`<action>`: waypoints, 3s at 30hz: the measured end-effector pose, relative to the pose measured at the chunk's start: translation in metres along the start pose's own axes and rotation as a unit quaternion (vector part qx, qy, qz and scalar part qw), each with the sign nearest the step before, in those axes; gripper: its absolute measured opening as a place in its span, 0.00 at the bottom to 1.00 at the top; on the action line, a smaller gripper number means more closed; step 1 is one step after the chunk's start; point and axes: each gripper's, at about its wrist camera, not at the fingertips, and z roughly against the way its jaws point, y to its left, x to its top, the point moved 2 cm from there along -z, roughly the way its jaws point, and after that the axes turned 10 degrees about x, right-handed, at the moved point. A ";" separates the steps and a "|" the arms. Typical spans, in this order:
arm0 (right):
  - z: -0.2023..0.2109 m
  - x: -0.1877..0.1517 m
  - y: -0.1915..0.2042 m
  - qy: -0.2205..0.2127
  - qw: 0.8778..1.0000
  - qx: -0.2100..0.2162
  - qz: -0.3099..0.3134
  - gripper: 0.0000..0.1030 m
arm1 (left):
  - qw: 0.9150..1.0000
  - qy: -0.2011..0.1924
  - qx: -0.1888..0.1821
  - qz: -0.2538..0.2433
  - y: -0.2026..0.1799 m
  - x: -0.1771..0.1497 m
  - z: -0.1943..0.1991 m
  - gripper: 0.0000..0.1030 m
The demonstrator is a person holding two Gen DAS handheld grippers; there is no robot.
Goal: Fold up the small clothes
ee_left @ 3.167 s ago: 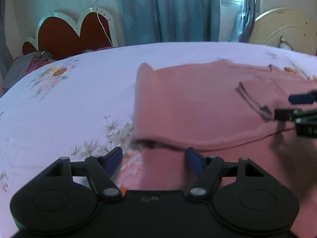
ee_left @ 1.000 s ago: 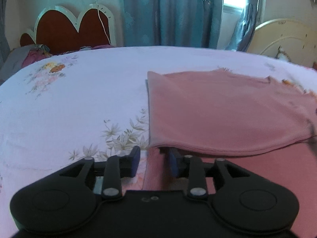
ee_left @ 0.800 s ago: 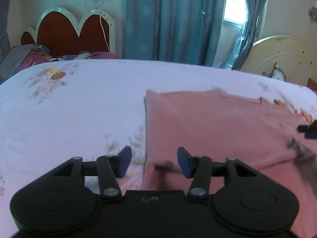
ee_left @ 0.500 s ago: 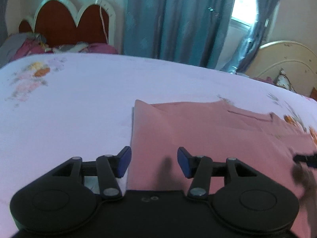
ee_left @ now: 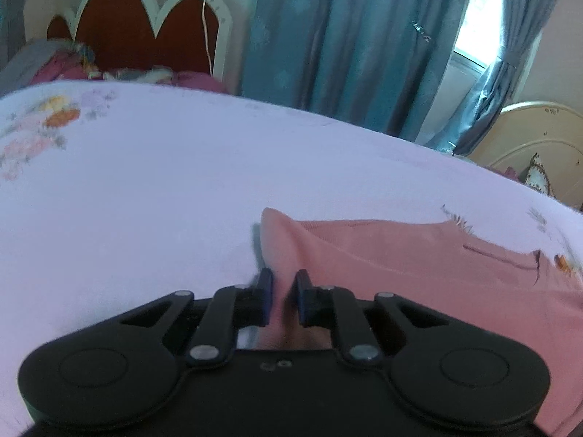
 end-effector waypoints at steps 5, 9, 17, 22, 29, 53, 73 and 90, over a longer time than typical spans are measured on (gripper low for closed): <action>-0.018 -0.010 -0.017 0.047 0.998 0.004 -0.045 0.10 | 1.000 -0.003 0.023 -0.018 -0.005 -0.001 0.000 0.23; 0.003 -0.002 -0.017 0.010 0.999 -0.007 -0.045 0.19 | 0.999 -0.019 0.038 -0.015 -0.005 0.002 0.017 0.28; 0.028 0.004 -0.006 -0.002 0.999 0.026 -0.043 0.19 | 0.996 -0.061 0.002 -0.072 -0.030 -0.017 0.071 0.50; 0.023 -0.012 0.017 0.026 0.999 0.040 -0.011 0.19 | 0.996 -0.015 -0.015 -0.082 -0.043 -0.046 0.079 0.53; 0.010 -0.039 0.006 0.077 0.997 0.027 -0.007 0.19 | 0.994 0.011 0.006 -0.106 -0.039 -0.068 0.079 0.64; 0.117 -0.056 0.014 0.055 0.990 0.131 -0.011 0.48 | 0.995 0.016 -0.001 -0.094 -0.050 -0.105 0.179 0.66; 0.198 -0.130 0.061 0.067 0.993 0.096 -0.011 0.48 | 0.993 0.046 -0.045 -0.098 -0.020 -0.167 0.237 0.86; 0.262 -0.173 0.078 0.059 0.997 0.056 -0.015 0.48 | 0.992 0.057 -0.052 -0.101 0.022 -0.199 0.280 0.81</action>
